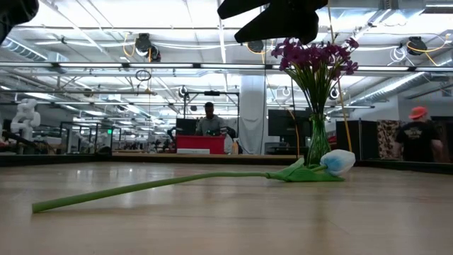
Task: Sort flowers into vase by color
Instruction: Put the left white flower into the transparent vase
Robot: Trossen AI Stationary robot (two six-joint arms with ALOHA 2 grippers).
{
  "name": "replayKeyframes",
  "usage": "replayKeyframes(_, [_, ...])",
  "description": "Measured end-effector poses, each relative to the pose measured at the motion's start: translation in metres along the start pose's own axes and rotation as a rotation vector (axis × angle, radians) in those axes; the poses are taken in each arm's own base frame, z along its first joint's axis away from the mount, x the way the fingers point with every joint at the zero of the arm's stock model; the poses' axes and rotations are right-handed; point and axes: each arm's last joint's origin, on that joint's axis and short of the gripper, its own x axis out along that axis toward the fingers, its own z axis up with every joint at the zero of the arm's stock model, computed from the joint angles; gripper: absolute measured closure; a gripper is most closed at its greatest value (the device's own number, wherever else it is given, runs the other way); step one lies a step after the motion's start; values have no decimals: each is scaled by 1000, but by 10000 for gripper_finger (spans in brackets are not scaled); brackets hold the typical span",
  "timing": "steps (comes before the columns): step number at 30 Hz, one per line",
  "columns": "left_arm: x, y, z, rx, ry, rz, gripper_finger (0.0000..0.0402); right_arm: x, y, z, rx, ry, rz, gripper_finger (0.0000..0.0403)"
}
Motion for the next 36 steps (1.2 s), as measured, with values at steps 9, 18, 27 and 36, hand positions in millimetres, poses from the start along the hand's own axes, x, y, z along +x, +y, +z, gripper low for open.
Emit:
replayKeyframes(9, [8, 2, -22, 4, 15, 35, 392, 0, 0, 0, 0, -1, 0, 145])
replayKeyframes(18, [12, 8, -41, 10, 31, 56, 391, 0, 0, 0, 1, -1, 0, 145])
replayKeyframes(27, [15, 9, -49, -7, 28, 50, 391, 0, 0, 0, 0, -1, 0, 145])
replayKeyframes(36, [18, 8, -59, -13, 18, 54, 391, 0, 0, 0, 0, -1, 0, 145])
